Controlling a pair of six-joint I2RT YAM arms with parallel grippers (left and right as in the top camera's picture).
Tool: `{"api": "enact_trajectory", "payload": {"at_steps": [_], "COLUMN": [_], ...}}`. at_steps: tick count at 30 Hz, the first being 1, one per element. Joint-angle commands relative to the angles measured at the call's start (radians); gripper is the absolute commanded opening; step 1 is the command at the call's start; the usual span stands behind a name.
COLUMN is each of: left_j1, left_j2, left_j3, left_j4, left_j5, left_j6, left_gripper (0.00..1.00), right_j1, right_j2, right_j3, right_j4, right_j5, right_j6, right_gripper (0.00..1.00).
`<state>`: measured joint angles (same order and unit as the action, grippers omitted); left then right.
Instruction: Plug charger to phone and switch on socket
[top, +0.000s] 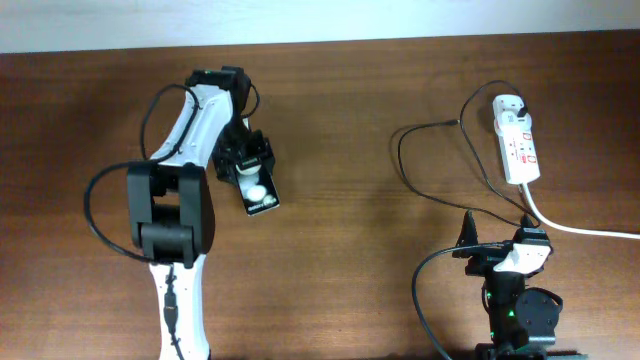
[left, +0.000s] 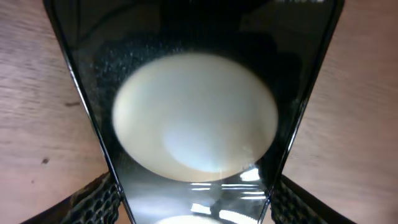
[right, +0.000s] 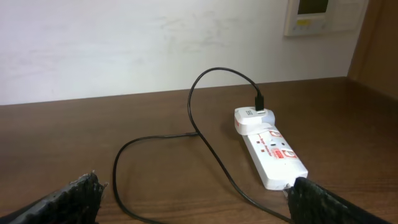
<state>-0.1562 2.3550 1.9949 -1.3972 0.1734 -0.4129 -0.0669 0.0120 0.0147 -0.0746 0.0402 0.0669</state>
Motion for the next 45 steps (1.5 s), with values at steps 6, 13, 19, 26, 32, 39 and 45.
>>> {"api": "enact_trajectory", "payload": {"at_steps": [6, 13, 19, 26, 32, 39, 45], "left_j1": [-0.001, -0.003, -0.044, -0.095, -0.095, -0.095, -0.095], "left_j2": [-0.001, -0.002, -0.002, -0.002, -0.002, -0.002, -0.002], "left_j3": [0.096, 0.096, 0.096, 0.096, 0.096, 0.096, 0.096], "left_j4": [-0.115, -0.292, -0.291, -0.292, -0.291, -0.291, -0.291], "left_j5": [0.427, 0.742, 1.064, 1.181, 1.185, 1.184, 1.183], "left_j6": [0.296, 0.528, 0.512, 0.458, 0.458, 0.459, 0.459], "left_gripper": [0.73, 0.73, 0.72, 0.67, 0.66, 0.67, 0.68], "right_j1": [-0.007, -0.007, -0.007, -0.007, -0.007, -0.006, -0.006], "right_j2": [-0.006, -0.006, -0.006, -0.006, -0.006, 0.006, 0.046], "right_j3": [-0.009, -0.009, -0.009, -0.009, -0.009, -0.009, -0.009], "right_j4": [-0.003, -0.003, -0.003, -0.003, -0.003, 0.003, 0.027], "right_j5": [-0.002, -0.002, -0.002, -0.002, -0.002, -0.138, -1.108], "right_j6": [-0.007, -0.008, -0.008, -0.008, -0.007, 0.182, 0.816], "right_gripper": [0.99, 0.99, 0.99, 0.99, 0.99, 0.99, 0.99]}}
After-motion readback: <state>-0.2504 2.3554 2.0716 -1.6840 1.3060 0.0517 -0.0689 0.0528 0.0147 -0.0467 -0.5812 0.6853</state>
